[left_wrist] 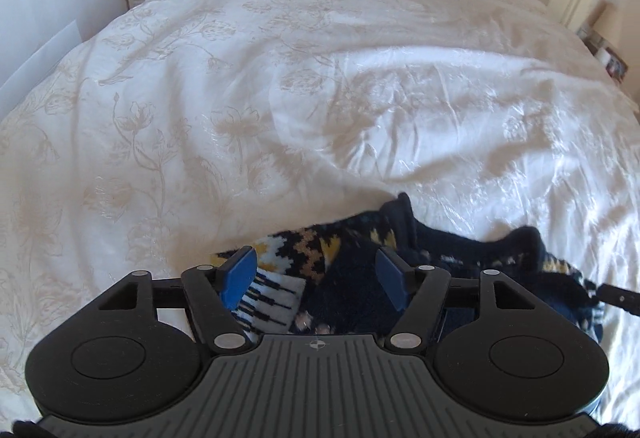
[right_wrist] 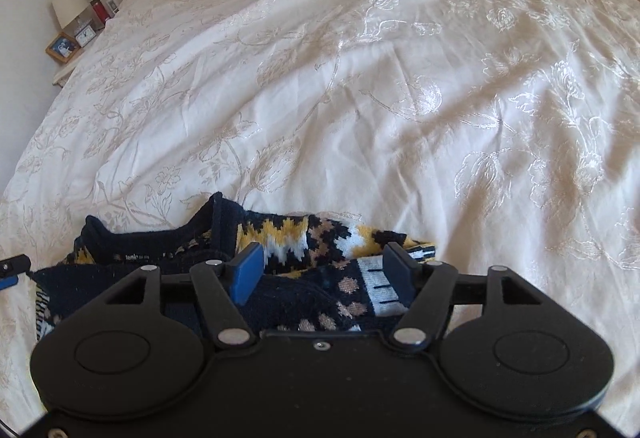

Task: Fold small clothes
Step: 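Carry the hem over toward the collar with both grippers and lay it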

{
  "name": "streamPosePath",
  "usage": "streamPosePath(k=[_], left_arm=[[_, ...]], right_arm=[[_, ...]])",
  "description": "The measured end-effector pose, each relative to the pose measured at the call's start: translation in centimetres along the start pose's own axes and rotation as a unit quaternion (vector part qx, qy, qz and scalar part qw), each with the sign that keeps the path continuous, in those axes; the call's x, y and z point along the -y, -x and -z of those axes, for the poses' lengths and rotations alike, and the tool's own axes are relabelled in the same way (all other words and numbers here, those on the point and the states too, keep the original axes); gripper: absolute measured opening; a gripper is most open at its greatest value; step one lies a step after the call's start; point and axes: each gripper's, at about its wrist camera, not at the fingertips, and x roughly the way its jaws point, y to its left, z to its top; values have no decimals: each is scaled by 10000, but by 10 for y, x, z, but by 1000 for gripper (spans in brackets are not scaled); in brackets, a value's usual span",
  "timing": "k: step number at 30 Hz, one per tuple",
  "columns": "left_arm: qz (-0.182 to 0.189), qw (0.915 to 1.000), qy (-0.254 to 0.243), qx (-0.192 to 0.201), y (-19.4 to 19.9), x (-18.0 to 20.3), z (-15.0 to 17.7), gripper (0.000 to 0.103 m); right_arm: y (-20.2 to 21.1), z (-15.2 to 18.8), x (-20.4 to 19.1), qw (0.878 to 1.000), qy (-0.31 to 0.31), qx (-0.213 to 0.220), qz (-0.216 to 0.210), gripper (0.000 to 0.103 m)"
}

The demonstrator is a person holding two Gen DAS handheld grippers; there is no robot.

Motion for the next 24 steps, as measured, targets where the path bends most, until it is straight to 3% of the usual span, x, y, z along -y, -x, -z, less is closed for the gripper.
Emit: streamPosePath(k=[3,7,11,14,19,24], left_arm=[[102,9986,-483,-191,-2,24,20,65],[183,9960,-779,-393,-17,42,35,65],[-96,9951,-721,-665,-42,38,33,65],[-353,9943,-473,-885,-67,23,27,69],[-213,9941,-207,-1042,-79,10,23,76],[-395,9923,-328,-1124,-82,16,23,86]], right_arm=[[-2,13,-21,9983,564,-111,44,73],[-10,24,-40,9954,933,-209,40,73],[-3,23,-48,9939,1068,133,243,73],[4,18,-47,9944,1024,246,58,81],[-21,20,-57,9870,1597,-172,44,81],[-64,14,-41,9857,1508,-611,436,82]])
